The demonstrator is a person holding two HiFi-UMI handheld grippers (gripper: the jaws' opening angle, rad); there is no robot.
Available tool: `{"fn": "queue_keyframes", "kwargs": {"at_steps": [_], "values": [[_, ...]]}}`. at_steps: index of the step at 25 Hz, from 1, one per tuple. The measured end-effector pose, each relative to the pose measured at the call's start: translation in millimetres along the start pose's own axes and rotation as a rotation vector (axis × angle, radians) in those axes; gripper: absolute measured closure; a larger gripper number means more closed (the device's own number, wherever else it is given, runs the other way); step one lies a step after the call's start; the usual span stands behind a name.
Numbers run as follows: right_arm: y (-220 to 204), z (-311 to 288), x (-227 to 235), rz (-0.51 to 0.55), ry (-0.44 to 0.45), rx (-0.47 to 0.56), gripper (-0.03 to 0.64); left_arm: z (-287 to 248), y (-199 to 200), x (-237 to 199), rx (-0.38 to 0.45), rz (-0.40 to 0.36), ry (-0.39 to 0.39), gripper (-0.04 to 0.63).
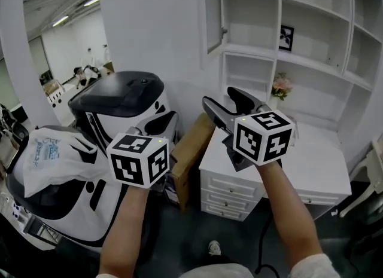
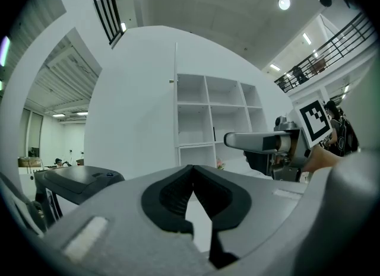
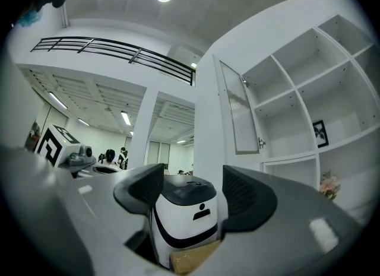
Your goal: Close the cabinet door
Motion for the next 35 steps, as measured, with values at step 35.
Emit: {"fn": "queue_keyframes", "kwargs": {"at_steps": [35], "values": [[42, -166, 137, -0.012, 0.114, 0.027, 0.319, -172, 51, -78, -0.003, 0.028, 0.074, 0.597]]}}
Point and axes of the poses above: the fingertips, and each gripper's own axes: z backward along the fingers, x to its right, y out of its top, the point moved 9 cm from there along z, backward along the fingers, and after that the axes turned 13 degrees about -x, right-handed, at the moved point
